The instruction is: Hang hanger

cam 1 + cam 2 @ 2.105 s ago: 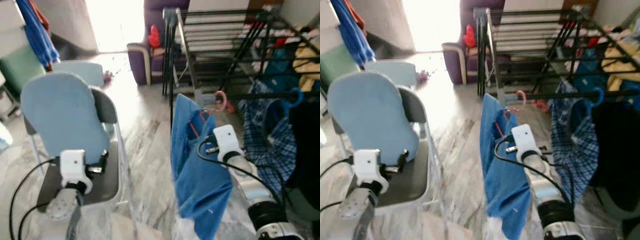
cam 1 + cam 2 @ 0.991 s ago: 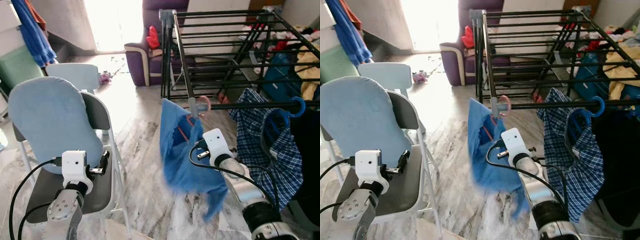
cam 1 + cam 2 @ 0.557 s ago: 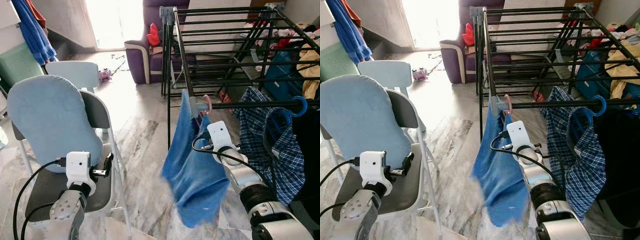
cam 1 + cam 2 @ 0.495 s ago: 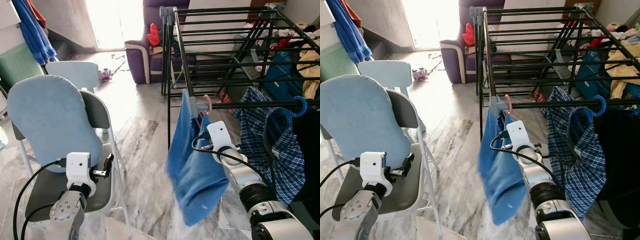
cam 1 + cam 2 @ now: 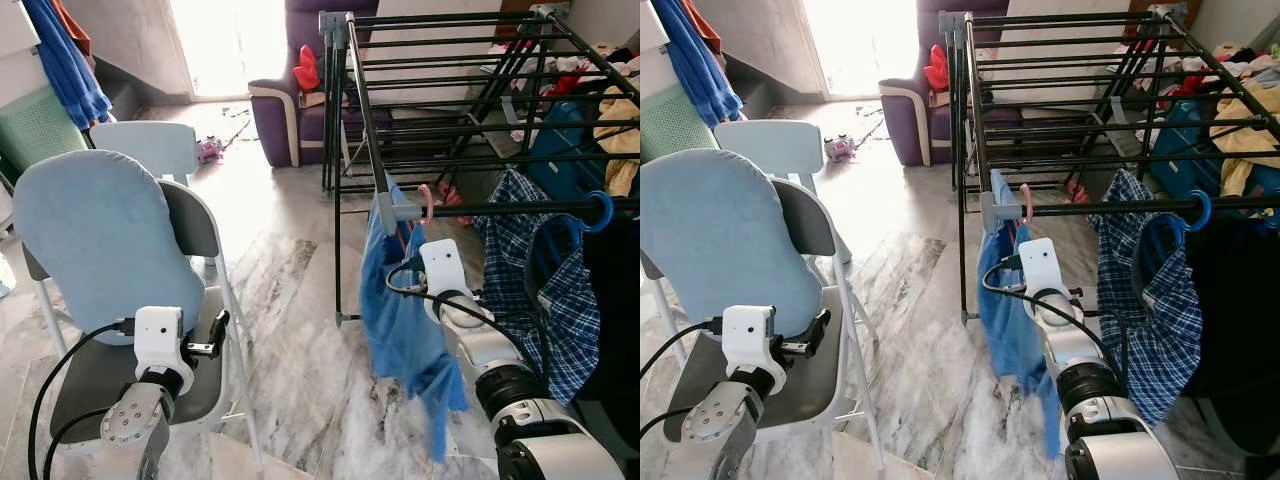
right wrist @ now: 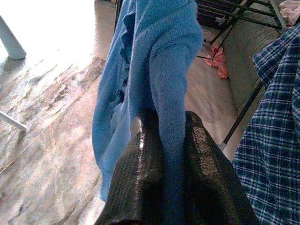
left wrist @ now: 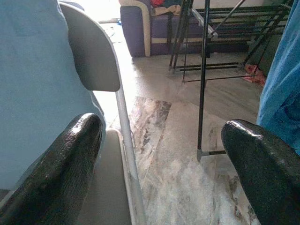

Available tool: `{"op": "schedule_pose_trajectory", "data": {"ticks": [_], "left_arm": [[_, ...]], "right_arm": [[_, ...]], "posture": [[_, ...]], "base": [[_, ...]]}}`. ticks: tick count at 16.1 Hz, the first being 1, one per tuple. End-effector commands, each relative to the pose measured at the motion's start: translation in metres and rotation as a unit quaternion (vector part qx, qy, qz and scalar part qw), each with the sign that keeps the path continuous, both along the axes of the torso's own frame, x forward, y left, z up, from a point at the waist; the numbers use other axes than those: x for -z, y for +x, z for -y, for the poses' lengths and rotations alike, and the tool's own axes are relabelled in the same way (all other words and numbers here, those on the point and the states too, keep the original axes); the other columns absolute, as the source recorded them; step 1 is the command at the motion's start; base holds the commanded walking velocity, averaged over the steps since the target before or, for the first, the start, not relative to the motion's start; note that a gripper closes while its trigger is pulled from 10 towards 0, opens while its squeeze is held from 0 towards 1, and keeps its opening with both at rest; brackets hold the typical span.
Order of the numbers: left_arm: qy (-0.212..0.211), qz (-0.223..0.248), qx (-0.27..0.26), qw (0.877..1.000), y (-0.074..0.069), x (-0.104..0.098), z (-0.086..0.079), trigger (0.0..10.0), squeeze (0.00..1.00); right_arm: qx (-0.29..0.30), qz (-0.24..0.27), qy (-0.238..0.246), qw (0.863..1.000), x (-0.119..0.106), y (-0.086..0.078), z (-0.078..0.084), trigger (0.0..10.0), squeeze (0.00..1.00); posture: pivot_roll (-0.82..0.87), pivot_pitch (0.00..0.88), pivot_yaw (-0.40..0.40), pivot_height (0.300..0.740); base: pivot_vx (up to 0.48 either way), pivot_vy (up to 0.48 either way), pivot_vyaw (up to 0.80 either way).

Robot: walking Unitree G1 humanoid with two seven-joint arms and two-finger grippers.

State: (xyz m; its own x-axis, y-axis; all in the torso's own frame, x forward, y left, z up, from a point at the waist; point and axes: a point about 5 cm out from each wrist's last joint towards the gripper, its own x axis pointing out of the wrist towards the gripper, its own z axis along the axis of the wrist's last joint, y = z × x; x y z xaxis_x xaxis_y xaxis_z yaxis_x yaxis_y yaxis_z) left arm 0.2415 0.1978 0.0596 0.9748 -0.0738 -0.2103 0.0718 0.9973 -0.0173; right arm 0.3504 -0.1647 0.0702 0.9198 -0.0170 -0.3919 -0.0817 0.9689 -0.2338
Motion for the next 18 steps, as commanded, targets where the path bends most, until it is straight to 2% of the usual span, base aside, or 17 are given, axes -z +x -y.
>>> {"op": "schedule_pose_trajectory", "data": {"ticks": [1, 3, 4, 9, 10, 12, 15, 18], "left_arm": [[0.002, 0.001, 0.003, 1.000, 0.001, -0.002, 0.001, 10.0, 0.00], [0.002, 0.000, 0.002, 1.000, 0.001, -0.002, 0.001, 10.0, 0.00], [0.001, -0.001, 0.002, 1.000, 0.000, -0.001, 0.001, 10.0, 0.00], [0.001, -0.005, 0.002, 1.000, 0.000, 0.000, 0.001, 10.0, 0.00], [0.001, -0.006, 0.003, 1.000, 0.000, 0.000, 0.001, 10.0, 0.00], [0.002, -0.007, 0.003, 1.000, 0.000, 0.000, 0.001, 10.0, 0.00], [0.006, -0.011, 0.006, 1.000, -0.002, 0.000, 0.002, 10.0, 0.00], [0.011, 0.002, -0.015, 1.000, -0.008, -0.002, -0.004, 10.0, 0.00]], "right_arm": [[-0.008, 0.043, 0.015, 0.999, -0.024, 0.014, -0.007, 10.0, 0.00], [-0.018, 0.043, 0.013, 0.999, -0.025, 0.015, -0.011, 10.0, 0.00], [-0.041, -0.002, 0.007, 0.999, -0.011, 0.010, -0.017, 10.0, 0.00], [-0.041, -0.057, 0.027, 0.997, 0.007, 0.001, -0.016, 10.0, 0.02], [-0.032, -0.062, 0.026, 0.997, 0.009, -0.001, -0.012, 10.0, 1.00], [-0.025, -0.063, 0.029, 0.997, 0.010, -0.001, -0.010, 10.0, 1.00], [-0.004, -0.009, 0.033, 0.999, 0.000, 0.001, -0.008, 10.0, 1.00], [-0.024, 0.043, 0.000, 0.999, -0.007, -0.004, -0.007, 10.0, 1.00]], "posture": [[-0.08, 0.000, 0.038, 0.736], [-0.08, 0.000, 0.038, 0.736], [-0.08, 0.000, 0.037, 0.736], [-0.08, 0.000, 0.034, 0.736], [-0.08, 0.000, 0.033, 0.736], [-0.08, 0.000, 0.033, 0.736], [-0.08, 0.000, 0.031, 0.736], [-0.08, 0.000, 0.026, 0.736]], "base": [[0.000, 0.000, 0.00], [0.000, 0.000, 0.00], [0.000, 0.000, 0.00], [0.000, 0.000, 0.00], [0.000, 0.000, 0.00], [0.000, 0.000, 0.00], [0.000, 0.000, 0.00], [0.000, 0.000, 0.00]]}}
